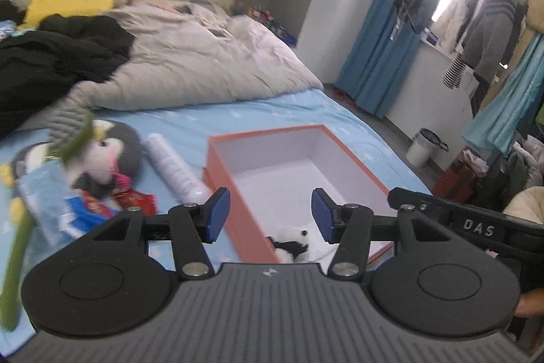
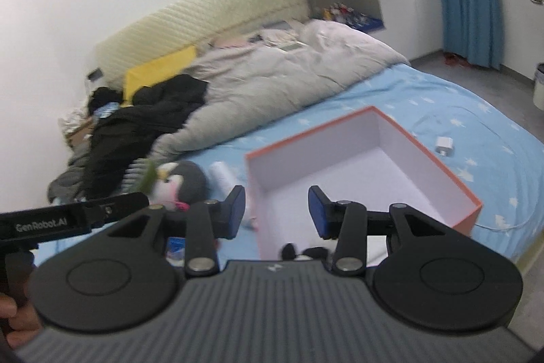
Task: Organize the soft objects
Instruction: 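Move both open tools back toward the items on the bed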
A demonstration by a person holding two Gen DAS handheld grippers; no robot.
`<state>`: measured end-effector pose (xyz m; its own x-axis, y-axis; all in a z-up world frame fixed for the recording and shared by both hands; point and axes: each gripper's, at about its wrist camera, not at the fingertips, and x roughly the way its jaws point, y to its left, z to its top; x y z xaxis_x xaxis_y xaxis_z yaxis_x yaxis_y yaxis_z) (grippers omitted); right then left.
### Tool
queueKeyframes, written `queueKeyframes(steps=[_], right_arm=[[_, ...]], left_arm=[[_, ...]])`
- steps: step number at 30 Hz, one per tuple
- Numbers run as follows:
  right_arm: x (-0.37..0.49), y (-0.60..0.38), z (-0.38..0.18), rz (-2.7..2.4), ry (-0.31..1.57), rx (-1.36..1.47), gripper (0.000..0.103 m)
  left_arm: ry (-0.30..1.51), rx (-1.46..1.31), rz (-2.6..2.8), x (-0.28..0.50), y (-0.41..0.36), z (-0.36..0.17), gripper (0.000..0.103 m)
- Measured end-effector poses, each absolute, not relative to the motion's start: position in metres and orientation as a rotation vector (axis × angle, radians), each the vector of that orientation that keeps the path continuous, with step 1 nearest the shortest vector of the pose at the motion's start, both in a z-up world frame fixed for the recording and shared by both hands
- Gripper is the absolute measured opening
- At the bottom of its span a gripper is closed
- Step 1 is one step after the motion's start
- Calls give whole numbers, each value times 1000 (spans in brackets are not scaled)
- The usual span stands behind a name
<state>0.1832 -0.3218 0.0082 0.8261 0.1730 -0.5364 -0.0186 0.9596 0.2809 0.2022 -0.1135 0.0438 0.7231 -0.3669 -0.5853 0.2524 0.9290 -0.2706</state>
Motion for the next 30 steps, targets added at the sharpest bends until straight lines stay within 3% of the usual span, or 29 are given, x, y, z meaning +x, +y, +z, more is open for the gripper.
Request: queueKeyframes(steps=[11,30], right_arm=[[153,-262,10,267,593,241,44],[105,-195,-31,383,751,238,44]], left_arm=[[651,-241,-163,119,-22,46,59],[710,-278,-121,57,15,-6,62]])
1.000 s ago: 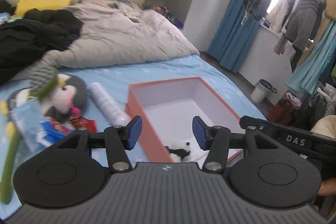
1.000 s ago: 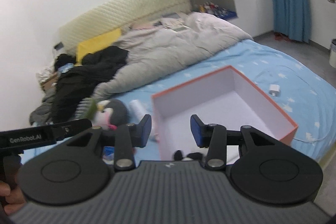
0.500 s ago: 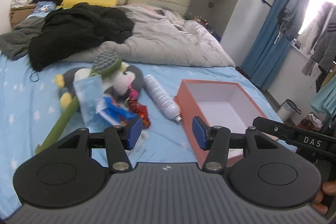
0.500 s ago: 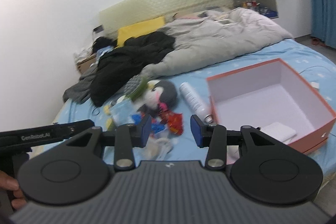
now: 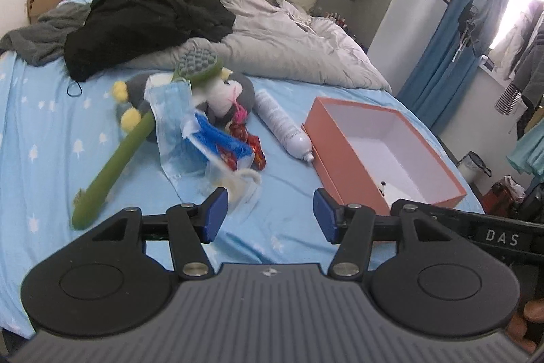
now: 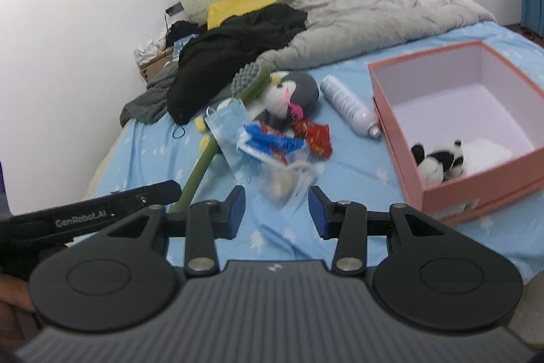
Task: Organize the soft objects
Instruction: 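Move both open tools back toward the items on the bed, then grasp the clear plastic bag with the left tool while the right tool grasps the white cord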
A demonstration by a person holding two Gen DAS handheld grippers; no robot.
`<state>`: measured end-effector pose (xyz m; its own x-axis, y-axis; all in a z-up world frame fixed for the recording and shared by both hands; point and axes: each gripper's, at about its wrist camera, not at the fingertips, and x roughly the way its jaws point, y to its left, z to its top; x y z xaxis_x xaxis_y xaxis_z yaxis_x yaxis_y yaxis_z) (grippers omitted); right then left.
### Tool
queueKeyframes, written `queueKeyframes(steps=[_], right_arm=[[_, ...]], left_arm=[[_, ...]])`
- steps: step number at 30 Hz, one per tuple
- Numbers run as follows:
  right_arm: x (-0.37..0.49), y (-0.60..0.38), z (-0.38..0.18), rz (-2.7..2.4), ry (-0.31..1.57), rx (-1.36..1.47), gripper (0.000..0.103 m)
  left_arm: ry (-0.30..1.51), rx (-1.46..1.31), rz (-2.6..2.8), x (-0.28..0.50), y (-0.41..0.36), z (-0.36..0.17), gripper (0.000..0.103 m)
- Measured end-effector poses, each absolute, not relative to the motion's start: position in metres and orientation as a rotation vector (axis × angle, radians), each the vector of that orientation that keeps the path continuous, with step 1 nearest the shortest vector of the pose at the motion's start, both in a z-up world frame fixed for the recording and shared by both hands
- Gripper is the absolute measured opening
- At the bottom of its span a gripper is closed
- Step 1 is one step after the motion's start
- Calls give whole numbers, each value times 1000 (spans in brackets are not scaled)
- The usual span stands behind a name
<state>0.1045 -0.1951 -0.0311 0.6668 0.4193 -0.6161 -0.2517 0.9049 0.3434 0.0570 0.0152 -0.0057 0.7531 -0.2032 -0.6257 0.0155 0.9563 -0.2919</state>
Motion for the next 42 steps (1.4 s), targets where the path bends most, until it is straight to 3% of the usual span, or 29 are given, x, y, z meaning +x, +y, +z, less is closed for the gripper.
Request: queueKeyframes(steps=[16,42], right_arm=[[113,-176,-52,377,817,274,45],[306,-158,-173,382,1086,328,45]], left_arm=[[716,-361,-96,49,45,-36,65],[955,-323,-121,245,52,-180,65]])
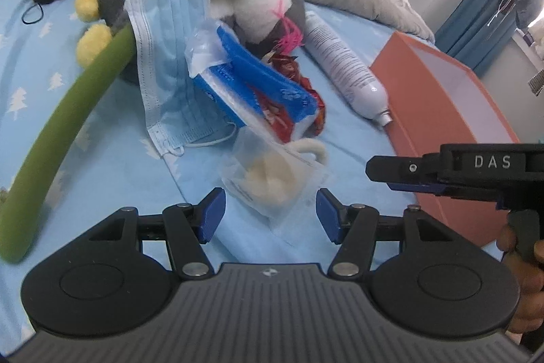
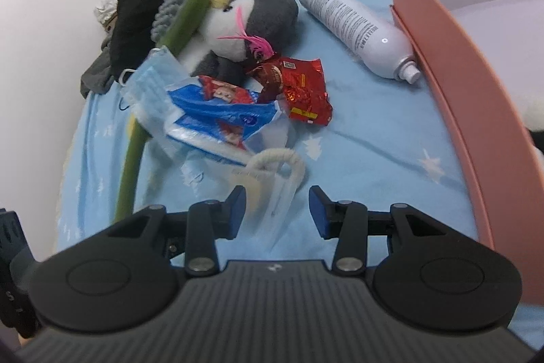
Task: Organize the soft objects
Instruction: 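Grasp the clear plastic bag with the left tool while the right tool grasps the white cord, then lift and carry the plastic bag and white cord over the pink box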
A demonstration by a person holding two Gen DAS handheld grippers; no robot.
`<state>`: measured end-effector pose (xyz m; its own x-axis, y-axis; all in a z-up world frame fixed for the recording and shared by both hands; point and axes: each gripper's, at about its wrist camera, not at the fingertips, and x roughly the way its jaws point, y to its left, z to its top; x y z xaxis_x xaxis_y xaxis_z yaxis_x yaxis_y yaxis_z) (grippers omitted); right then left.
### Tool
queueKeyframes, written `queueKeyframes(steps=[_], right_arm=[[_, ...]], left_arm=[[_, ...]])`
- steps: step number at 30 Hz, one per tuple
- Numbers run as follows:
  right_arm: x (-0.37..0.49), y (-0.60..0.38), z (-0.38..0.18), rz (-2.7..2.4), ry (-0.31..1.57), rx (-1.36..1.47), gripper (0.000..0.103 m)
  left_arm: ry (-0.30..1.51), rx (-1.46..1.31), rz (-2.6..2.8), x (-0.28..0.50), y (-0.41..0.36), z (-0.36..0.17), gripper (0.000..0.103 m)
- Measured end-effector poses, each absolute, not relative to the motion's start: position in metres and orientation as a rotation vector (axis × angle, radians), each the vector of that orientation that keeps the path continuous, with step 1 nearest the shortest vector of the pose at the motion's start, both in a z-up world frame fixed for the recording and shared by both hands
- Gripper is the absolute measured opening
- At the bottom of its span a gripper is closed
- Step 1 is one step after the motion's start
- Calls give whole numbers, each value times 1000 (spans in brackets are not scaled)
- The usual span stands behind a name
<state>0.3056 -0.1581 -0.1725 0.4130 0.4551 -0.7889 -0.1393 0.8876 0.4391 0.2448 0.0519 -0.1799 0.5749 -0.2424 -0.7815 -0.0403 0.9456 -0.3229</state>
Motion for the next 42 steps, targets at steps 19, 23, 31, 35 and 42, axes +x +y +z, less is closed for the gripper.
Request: queueKeyframes(steps=[19,23,31,35,42], right_arm=[[365,-138,-239,414,1202,343,25],[366,-134,-238,434,1201,332,14],[355,-137,-224,409,1172,310,12],[341,-141,-214,398,1156,298,12],[310,-147,-190,380,1110,270,12]], left_arm=[[1012,-378,-156,278,51,-228,44],[1004,-409,-149,275,50,-225,29],[974,-429,-134,261,54,-212,15],[953,-429,-120,248,56,-201,12],[923,-428,-99,218,56,-179,12]])
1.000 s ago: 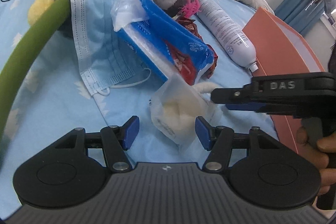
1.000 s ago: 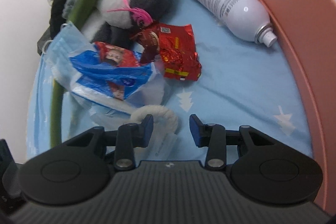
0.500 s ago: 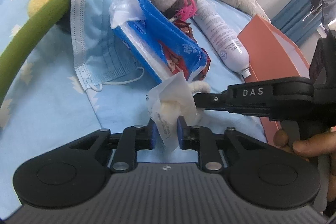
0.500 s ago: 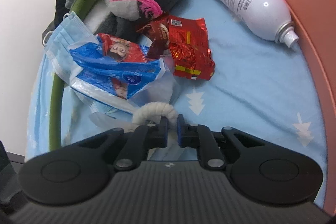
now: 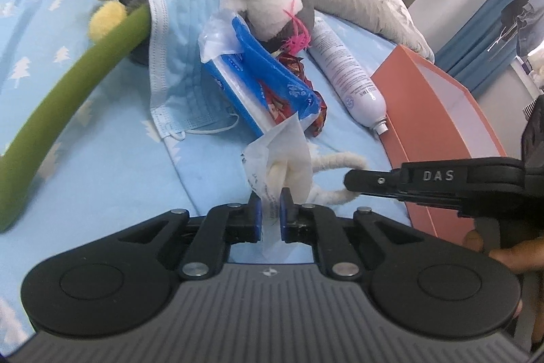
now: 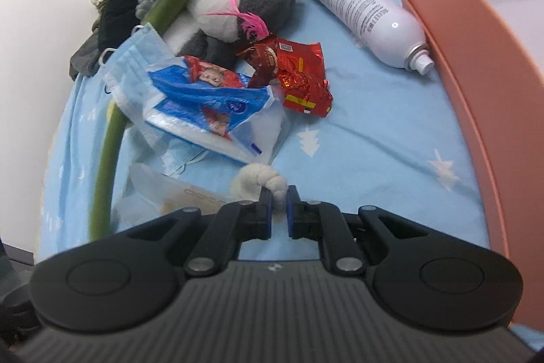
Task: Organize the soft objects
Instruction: 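Lift and carry the plastic bag and white cord over the pink box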
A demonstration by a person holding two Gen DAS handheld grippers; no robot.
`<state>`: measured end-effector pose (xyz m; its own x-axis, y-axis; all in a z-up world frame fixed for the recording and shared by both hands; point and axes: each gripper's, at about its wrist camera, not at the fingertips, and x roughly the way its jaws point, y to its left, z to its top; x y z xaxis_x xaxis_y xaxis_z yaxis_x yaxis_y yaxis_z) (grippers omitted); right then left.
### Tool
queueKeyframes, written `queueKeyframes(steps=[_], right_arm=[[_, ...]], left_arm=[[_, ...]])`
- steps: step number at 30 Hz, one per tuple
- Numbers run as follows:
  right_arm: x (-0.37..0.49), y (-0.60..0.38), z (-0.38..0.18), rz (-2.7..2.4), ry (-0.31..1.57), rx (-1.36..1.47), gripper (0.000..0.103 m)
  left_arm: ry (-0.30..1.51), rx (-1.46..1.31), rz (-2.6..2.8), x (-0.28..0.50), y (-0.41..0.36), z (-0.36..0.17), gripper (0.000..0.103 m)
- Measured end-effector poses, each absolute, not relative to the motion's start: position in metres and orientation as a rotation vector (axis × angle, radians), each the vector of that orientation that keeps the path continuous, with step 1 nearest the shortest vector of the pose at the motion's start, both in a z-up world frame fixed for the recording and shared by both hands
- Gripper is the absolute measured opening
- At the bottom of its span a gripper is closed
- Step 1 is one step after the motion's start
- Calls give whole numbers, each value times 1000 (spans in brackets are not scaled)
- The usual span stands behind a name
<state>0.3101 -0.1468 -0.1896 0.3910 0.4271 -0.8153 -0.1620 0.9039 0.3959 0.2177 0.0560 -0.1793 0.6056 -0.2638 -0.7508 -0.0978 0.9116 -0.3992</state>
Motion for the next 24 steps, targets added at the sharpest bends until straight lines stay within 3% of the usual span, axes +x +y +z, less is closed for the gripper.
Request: queueKeyframes(steps=[24], right_arm=[[193,-170,-142,320,993,190,12]], left_arm=[[879,-364,-53,140,38,-156,11]])
